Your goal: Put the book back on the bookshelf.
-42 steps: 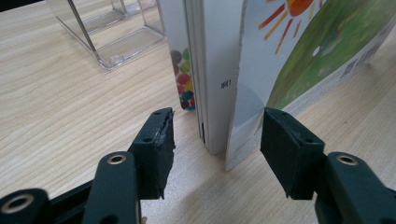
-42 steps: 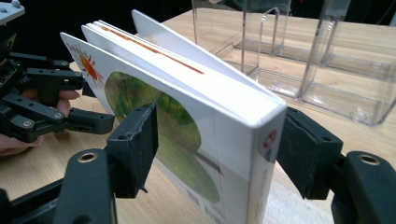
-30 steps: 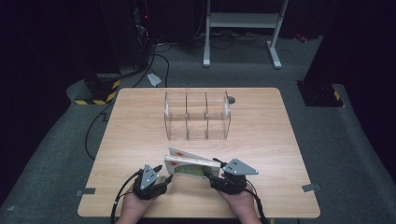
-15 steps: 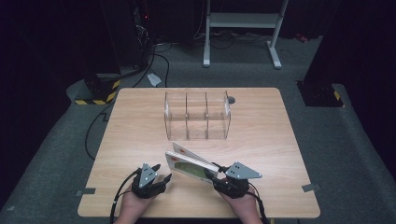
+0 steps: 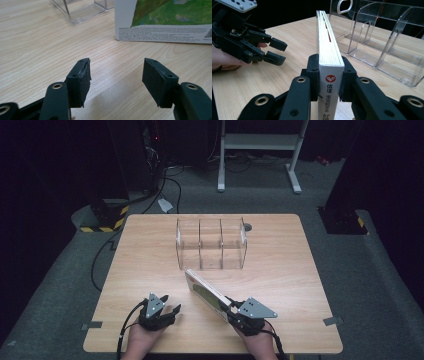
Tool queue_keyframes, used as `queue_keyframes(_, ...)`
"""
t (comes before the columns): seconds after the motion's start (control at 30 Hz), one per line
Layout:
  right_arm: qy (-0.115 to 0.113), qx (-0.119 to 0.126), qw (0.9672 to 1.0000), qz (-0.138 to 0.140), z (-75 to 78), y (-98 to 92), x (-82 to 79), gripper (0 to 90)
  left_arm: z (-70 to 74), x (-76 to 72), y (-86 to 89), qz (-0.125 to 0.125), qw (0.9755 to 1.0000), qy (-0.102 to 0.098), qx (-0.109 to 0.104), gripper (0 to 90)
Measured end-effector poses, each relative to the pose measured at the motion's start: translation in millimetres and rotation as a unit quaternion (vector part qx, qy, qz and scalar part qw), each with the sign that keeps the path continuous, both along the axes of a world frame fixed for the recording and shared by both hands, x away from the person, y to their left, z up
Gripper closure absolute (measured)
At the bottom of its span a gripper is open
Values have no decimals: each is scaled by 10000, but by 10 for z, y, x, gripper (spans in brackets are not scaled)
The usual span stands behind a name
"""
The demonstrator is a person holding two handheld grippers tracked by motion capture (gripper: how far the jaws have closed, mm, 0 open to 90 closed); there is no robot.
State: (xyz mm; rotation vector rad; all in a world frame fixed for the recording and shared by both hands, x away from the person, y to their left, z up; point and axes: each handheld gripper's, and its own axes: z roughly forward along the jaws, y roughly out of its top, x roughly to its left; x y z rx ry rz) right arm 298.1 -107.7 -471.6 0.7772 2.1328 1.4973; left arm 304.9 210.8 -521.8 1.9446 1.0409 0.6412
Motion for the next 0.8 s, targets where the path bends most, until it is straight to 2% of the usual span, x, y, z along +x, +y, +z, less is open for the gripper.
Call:
queue_keyframes(0.23, -139, -3, 9995, -297, 55, -50, -38, 753, 3, 7, 25, 33, 10000, -17, -6, 399)
queue_keyframes(0.33, -154, 145, 9991, -372, 84, -122, -41, 753, 11, 9, 41, 62, 10000, -31, -35, 400)
queue_keyframes(0.4, -224, 147, 9986, -467, 114, -170, -58, 753, 19, 10, 55, 82, 9999, -54, -34, 400)
queue_keyframes(0.5, -313, 174, 9975, -611, 156, -261, -68, 753, 24, 19, 80, 106, 9999, -53, -59, 401)
queue_keyframes(0.6, -284, 202, 9963, -787, 171, -358, -72, 753, 22, 29, 98, 140, 9999, -68, -48, 400)
queue_keyframes(0.8, -359, 99, 9931, -1114, 162, -495, -69, 753, 24, 49, 141, 213, 9997, -85, -46, 401)
